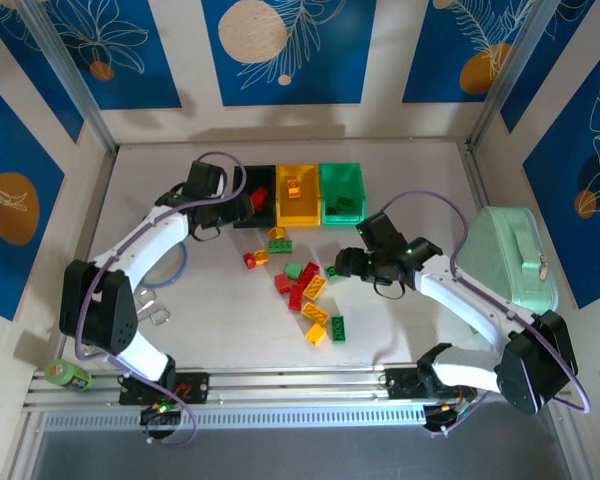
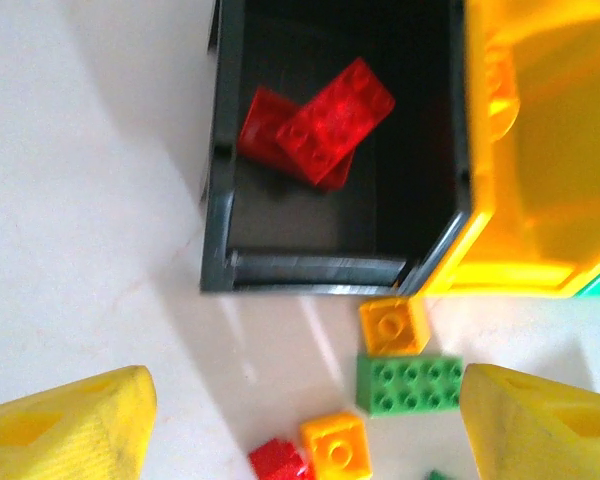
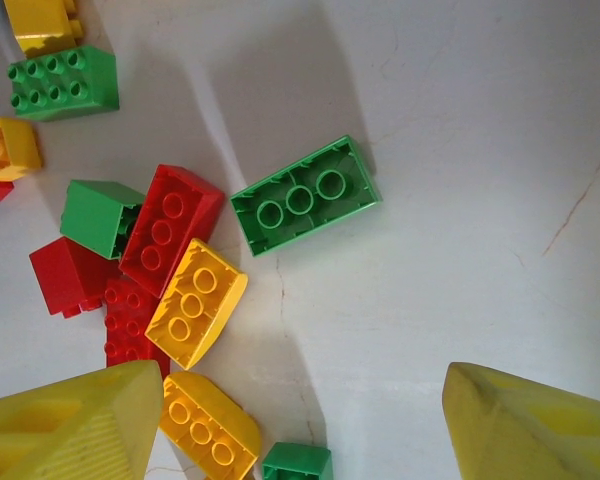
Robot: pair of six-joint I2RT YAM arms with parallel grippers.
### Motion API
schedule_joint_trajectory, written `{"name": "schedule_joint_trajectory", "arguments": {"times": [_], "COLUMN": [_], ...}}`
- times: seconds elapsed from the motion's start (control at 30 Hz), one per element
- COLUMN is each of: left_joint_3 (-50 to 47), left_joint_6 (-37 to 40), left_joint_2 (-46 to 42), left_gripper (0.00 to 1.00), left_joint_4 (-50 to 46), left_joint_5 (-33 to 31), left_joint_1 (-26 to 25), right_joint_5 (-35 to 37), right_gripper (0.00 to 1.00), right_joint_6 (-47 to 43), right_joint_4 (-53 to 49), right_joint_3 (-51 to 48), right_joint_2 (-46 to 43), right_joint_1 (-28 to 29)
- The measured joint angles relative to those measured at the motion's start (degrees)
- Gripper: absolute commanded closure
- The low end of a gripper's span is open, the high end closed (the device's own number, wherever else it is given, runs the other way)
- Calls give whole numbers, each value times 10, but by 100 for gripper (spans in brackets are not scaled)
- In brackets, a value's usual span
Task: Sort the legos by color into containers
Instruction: Pick up the lego from the center of the table.
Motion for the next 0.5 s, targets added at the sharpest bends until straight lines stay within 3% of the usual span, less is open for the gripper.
{"name": "schedule_joint_trajectory", "arguments": {"times": [0.5], "left_joint_3": [-157], "left_joint_6": [-33], "left_joint_2": [-4], "left_gripper": [23], "left_joint_4": [63], "left_joint_5": [32], "left_joint_1": [-20], "right_joint_5": [0], "right_gripper": [25], "right_joint_6": [0], "right_joint_4": [3], "right_joint_3": [29], "right_joint_2": [45], "right_joint_1": [26]}}
